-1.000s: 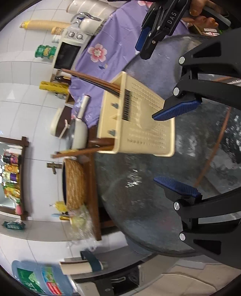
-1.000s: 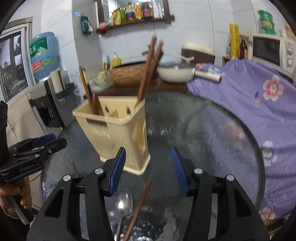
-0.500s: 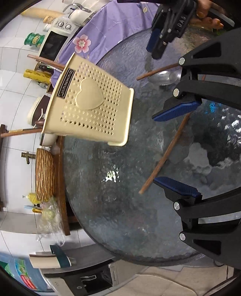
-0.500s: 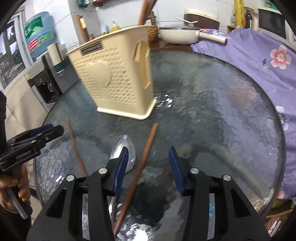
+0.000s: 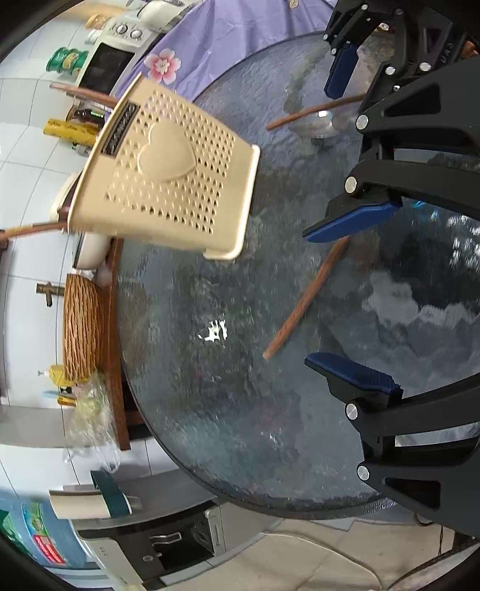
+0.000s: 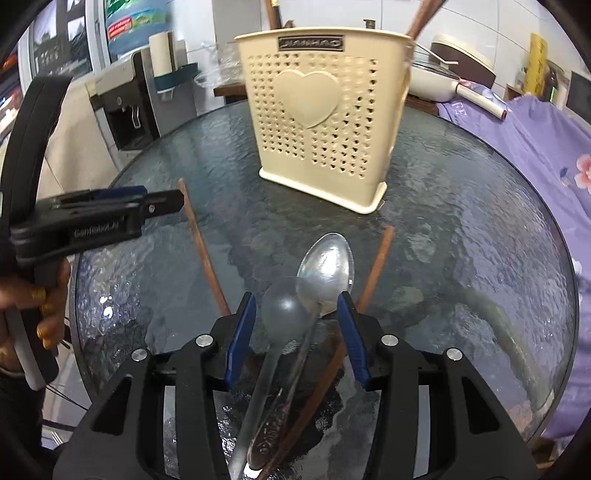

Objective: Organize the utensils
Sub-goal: 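Grasp a silver spoon with the right tool while the left tool grasps a brown chopstick, then carry the brown chopstick with the left tool while the right tool carries the silver spoon to the holder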

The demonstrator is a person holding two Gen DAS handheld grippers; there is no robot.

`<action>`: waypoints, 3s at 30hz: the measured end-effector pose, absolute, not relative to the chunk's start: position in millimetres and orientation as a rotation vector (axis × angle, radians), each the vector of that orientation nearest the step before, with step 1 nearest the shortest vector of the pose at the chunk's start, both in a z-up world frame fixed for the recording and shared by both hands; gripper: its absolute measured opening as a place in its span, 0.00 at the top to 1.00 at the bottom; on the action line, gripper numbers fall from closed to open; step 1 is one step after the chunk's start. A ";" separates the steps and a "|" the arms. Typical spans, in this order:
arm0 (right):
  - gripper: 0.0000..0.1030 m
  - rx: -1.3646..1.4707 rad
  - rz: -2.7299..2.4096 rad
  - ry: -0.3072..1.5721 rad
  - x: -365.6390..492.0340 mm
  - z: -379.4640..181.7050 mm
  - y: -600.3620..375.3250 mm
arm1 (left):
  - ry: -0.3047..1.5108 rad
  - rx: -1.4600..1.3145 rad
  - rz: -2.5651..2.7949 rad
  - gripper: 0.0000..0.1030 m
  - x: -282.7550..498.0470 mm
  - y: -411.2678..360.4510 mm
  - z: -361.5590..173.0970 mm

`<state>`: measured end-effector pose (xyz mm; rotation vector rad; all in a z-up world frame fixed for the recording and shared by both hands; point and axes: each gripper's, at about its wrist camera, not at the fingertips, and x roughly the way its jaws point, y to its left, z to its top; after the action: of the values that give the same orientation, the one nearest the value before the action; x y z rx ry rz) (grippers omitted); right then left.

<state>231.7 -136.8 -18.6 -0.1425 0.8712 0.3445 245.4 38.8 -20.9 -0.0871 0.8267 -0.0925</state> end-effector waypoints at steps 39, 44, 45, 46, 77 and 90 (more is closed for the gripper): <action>0.65 -0.148 0.348 0.881 245.4 -25.2 -133.3 | 0.937 0.060 -0.100 0.92 309.1 7.5 -39.2; 0.65 -0.123 0.358 0.866 246.3 -22.1 -137.5 | 0.939 0.084 -0.106 0.93 308.6 2.9 -39.3; 0.65 -0.116 0.362 0.864 247.0 -21.1 -139.0 | 0.940 0.083 -0.106 0.93 308.1 2.2 -39.5; 0.65 -0.111 0.363 0.861 247.2 -20.3 -139.7 | 0.944 0.075 -0.111 0.93 308.1 2.3 -39.3; 0.65 0.015 0.477 0.713 220.8 61.1 -156.7 | 0.593 -0.029 -0.286 0.93 217.5 13.4 83.3; 0.65 0.029 0.490 0.651 226.0 99.4 -157.1 | 0.511 -0.061 -0.333 0.93 206.8 21.4 117.0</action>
<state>226.0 -157.1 99.4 0.0285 0.6506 0.4897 206.8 21.4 117.0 -0.0607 0.5106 -0.3335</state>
